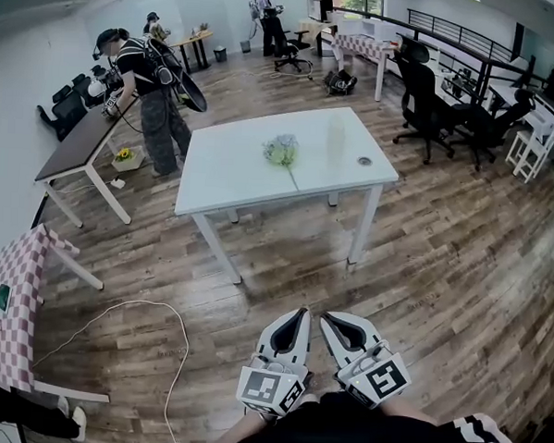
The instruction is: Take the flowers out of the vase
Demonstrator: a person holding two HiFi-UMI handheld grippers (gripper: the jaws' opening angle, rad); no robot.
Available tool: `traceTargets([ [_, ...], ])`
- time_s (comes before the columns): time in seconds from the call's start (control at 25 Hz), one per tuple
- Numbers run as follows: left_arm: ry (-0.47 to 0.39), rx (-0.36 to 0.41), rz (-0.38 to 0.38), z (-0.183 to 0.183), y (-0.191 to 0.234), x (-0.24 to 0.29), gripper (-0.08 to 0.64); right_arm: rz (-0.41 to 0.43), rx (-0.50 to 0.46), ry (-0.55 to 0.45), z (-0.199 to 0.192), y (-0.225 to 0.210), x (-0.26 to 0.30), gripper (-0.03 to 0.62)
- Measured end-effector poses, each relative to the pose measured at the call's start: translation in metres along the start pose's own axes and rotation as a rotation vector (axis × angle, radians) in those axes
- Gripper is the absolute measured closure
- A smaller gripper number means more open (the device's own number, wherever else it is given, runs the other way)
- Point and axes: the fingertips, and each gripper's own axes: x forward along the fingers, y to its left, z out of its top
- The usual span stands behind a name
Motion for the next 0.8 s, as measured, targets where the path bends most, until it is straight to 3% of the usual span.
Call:
traceTargets([
  [0.2,0.009,0.022,-0.016,-0.008,-0.006,-0.010,0.555,-0.030,0.020,0.008,-0.004,0.005,-0.007,0.574],
  [0.36,0.025,-0.015,-0.016,-0.015,-0.005,-0.005,0.555,-0.032,0.056,0.101,-0.021,0.000,-0.012,0.574],
  [0.8,0.024,0.012,-0.046,-0.011,-0.016,-0.001,0.555,-0.071,0.025,0.053,-0.007,-0.007,-0.019,0.574],
])
